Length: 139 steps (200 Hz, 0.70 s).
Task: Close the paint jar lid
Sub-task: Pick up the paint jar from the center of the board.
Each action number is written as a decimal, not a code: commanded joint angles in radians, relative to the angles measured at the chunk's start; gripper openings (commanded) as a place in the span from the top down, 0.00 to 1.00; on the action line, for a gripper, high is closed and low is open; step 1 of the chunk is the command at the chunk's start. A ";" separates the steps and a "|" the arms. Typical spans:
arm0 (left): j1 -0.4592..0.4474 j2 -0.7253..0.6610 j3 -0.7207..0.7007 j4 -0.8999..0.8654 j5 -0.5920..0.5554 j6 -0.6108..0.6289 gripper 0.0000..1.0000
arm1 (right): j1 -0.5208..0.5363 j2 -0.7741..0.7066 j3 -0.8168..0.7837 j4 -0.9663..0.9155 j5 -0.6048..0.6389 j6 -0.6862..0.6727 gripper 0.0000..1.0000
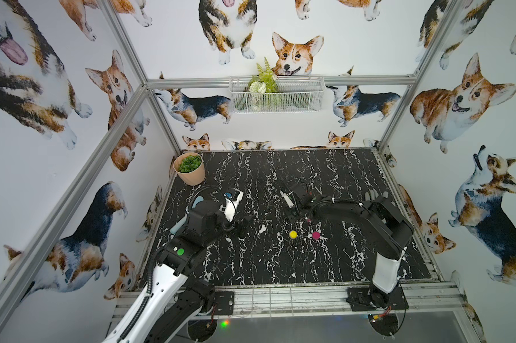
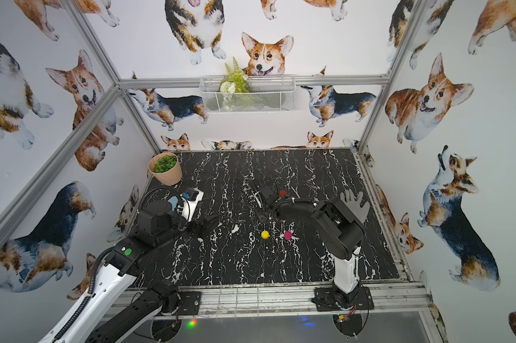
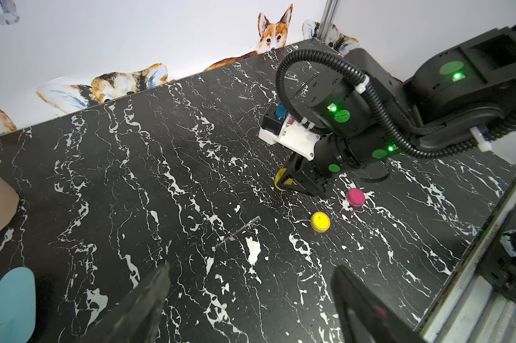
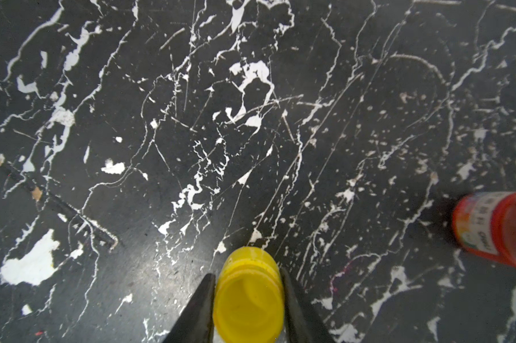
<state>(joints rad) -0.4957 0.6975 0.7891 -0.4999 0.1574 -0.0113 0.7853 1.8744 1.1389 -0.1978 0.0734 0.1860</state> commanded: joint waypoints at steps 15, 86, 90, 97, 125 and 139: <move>0.000 0.001 -0.012 0.030 -0.002 0.008 0.13 | 0.000 -0.023 0.014 -0.033 -0.007 0.002 0.64; 0.002 -0.130 -0.250 0.363 0.110 0.122 0.21 | 0.000 -0.145 0.088 -0.154 -0.185 -0.022 0.66; 0.001 -0.156 -0.279 0.405 0.126 0.137 0.21 | 0.000 -0.154 0.100 -0.168 -0.209 -0.023 0.66; 0.000 -0.198 -0.330 0.462 0.139 0.155 0.21 | 0.000 -0.169 0.122 -0.195 -0.258 -0.028 0.67; 0.001 -0.279 -0.397 0.526 0.136 0.193 0.20 | 0.004 -0.227 0.199 -0.267 -0.428 -0.035 0.67; 0.001 -0.275 -0.402 0.537 0.151 0.198 0.21 | 0.025 -0.251 0.233 -0.294 -0.444 -0.047 0.67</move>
<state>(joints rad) -0.4953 0.4282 0.4011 -0.0959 0.2661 0.1314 0.7876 1.6604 1.3216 -0.4019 -0.2356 0.1707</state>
